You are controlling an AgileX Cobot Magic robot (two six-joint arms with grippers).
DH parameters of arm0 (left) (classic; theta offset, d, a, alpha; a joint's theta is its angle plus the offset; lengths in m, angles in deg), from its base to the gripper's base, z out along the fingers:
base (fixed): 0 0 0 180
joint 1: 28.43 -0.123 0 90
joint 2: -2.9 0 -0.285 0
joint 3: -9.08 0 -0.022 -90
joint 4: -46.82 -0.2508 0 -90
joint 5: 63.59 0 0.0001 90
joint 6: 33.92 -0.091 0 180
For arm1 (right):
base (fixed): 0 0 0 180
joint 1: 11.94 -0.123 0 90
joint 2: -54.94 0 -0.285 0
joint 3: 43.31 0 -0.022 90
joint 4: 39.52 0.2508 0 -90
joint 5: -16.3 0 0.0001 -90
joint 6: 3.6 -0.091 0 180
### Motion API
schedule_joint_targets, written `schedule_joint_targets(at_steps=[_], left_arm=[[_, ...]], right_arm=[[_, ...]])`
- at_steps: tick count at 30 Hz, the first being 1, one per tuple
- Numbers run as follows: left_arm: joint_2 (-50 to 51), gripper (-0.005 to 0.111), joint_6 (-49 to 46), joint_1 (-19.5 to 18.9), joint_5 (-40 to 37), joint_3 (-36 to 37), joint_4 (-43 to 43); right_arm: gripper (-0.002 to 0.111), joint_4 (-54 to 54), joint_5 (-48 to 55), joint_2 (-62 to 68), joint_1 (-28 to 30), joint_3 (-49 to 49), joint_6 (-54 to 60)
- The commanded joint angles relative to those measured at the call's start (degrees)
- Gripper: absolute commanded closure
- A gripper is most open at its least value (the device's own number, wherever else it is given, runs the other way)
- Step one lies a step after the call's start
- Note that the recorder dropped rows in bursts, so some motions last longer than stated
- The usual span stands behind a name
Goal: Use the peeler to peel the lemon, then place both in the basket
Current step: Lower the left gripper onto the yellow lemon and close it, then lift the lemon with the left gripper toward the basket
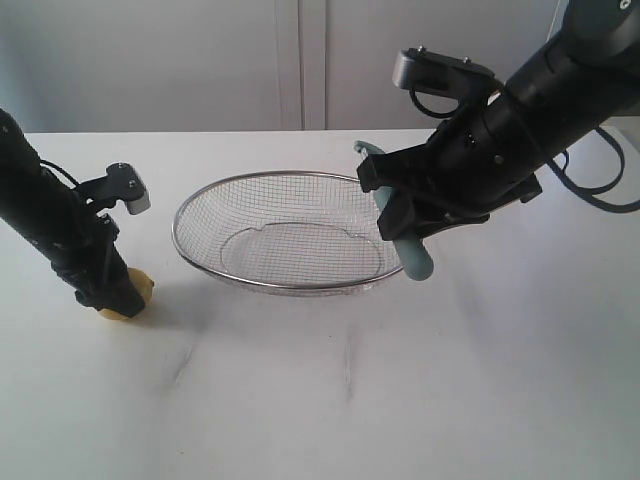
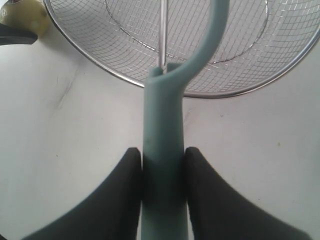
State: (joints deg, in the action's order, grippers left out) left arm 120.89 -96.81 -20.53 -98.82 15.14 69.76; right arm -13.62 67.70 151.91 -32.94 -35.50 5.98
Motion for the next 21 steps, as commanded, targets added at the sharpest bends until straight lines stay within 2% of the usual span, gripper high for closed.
schedule_joint_targets(at_steps=[1, 5, 21], left_arm=[[-0.7, 0.107, 0.7, 0.2, -0.5, -0.2, 0.4], [-3.6, 0.107, 5.6, 0.2, -1.3, -0.2, 0.4], [-13.2, 0.107, 8.8, 0.2, -11.0, -0.2, 0.6]], right_arm=[[0.108, -0.1, -0.5, -0.5, 0.4, 0.3, 0.9], [0.108, -0.3, -0.5, -0.5, 0.4, 0.3, 0.9], [0.108, -0.5, -0.8, -0.5, 0.4, 0.3, 2.2]])
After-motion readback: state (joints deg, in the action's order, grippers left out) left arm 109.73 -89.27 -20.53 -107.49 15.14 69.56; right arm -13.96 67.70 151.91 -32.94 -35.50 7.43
